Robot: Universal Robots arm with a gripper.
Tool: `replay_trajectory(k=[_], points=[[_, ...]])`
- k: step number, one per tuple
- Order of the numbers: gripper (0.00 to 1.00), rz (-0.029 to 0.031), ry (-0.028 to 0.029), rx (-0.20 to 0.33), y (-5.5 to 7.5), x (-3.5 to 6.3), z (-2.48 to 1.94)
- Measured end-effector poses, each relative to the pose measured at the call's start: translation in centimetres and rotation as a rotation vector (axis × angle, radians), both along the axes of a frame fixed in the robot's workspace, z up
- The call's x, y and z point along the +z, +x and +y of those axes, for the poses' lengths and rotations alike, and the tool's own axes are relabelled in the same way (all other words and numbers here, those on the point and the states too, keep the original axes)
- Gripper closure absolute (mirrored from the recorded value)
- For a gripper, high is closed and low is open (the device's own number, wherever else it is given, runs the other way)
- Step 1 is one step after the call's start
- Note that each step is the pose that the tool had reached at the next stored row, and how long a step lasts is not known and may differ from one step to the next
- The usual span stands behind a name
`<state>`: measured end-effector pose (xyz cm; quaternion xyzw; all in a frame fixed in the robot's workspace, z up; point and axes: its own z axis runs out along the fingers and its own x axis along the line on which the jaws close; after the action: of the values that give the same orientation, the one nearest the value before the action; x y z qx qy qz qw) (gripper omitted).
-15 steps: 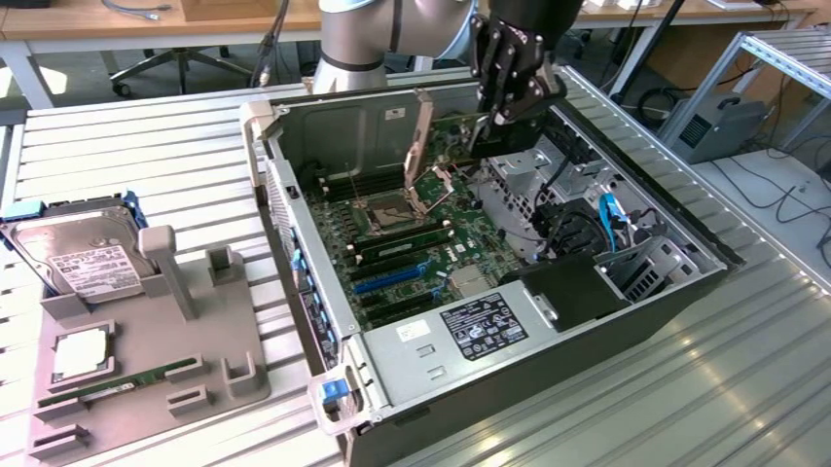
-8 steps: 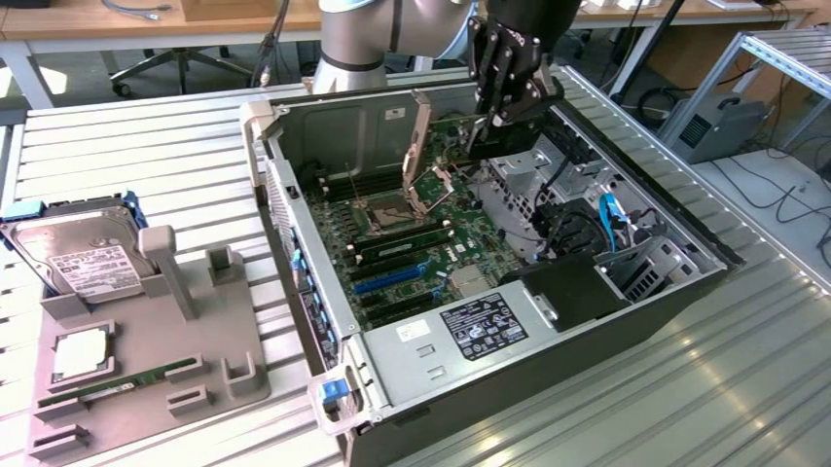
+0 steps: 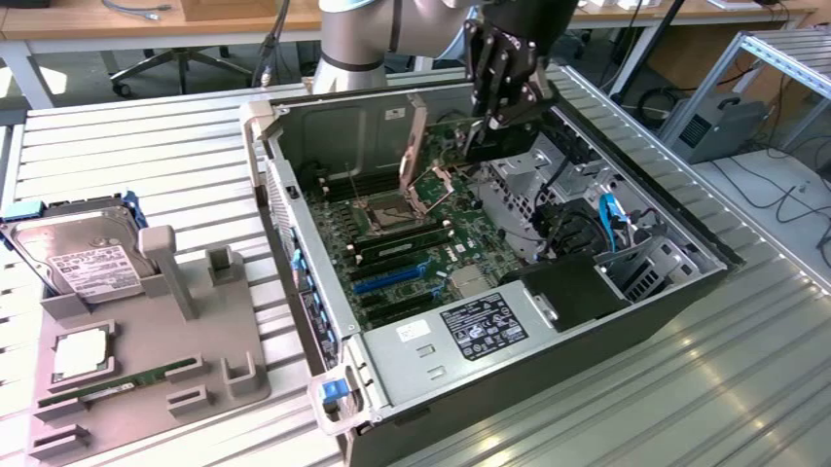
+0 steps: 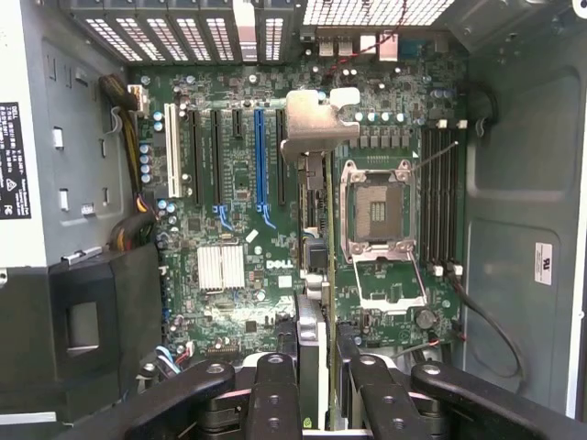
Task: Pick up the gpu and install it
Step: 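Insert the gpu into the slot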
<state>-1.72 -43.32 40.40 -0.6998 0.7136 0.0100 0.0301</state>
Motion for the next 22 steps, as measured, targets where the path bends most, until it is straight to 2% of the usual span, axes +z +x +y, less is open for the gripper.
replay_trajectory(k=[22], points=[[0.73,0.0,0.0,0.0,-0.22,-0.65,0.0]])
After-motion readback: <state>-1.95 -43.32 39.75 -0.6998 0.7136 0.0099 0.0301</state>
